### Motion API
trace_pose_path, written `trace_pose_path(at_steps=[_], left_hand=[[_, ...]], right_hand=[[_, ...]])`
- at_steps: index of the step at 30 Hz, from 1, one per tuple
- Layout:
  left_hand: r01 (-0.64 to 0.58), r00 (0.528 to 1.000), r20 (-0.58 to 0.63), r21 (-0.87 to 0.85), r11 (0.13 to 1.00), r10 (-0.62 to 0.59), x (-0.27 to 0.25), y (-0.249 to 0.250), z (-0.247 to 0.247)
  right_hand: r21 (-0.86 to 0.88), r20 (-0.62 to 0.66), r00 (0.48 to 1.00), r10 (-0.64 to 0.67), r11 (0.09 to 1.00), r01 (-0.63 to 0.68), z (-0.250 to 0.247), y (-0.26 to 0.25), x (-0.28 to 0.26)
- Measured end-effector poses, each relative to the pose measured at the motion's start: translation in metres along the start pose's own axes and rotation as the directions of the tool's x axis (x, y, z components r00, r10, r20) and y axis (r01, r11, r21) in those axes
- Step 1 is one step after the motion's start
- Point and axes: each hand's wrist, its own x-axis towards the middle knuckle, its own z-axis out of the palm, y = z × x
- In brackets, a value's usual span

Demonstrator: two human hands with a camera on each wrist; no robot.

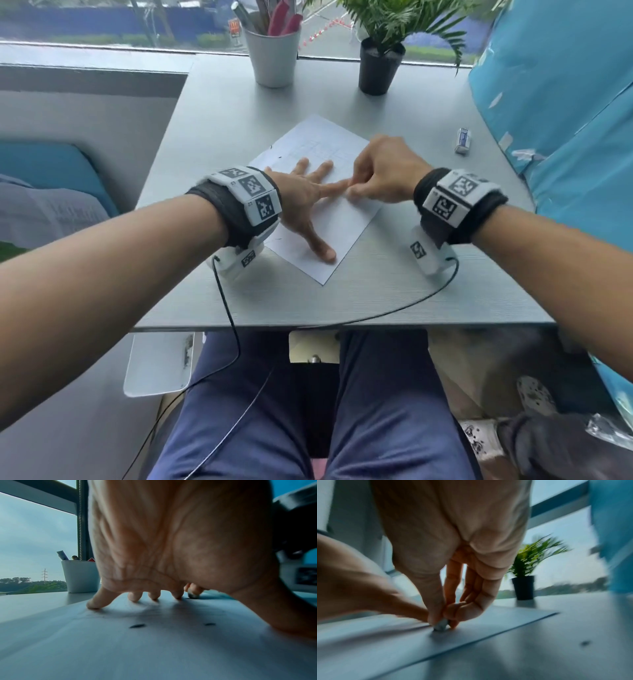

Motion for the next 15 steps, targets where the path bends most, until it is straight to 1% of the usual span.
trace_pose_path(at_steps=[1,2,4,6,7,9,11,15], left_hand=[[0.006,1.0,-0.001,-0.004,1.0,-0.006,0.0,0.0,0.0],[0.01,1.0,0.002,-0.001,1.0,-0.01,0.0,0.001,-0.001],[0.004,1.0,0.018,0.016,1.0,-0.004,0.0,0.004,-0.003],[-0.003,1.0,0.026,0.023,1.0,0.003,-0.002,0.006,-0.003],[-0.003,1.0,0.028,0.016,1.0,0.003,-0.002,0.006,-0.002],[-0.003,1.0,0.023,-0.006,1.0,0.003,-0.001,0.002,-0.003],[-0.007,0.999,0.037,-0.02,1.0,0.008,0.001,-0.007,-0.008],[0.007,1.0,0.021,0.032,0.999,-0.008,0.003,-0.013,-0.02]], right_hand=[[0.003,-0.022,1.0,0.017,1.0,-0.017,0.002,0.0,0.001],[0.02,-0.011,1.0,0.004,1.0,-0.004,0.006,-0.008,-0.004],[0.064,0.079,0.993,-0.084,0.995,0.079,0.018,-0.032,-0.022],[0.091,0.169,0.976,-0.139,0.988,0.126,0.022,-0.041,-0.03],[0.085,0.185,0.975,-0.127,0.99,0.113,0.018,-0.036,-0.025],[0.042,0.135,0.99,-0.042,0.998,0.036,0.004,-0.019,-0.007],[0.021,0.11,0.993,0.037,0.999,-0.039,-0.006,-0.004,0.007],[-0.026,0.083,0.995,0.055,0.998,-0.053,-0.002,0.001,0.014]])
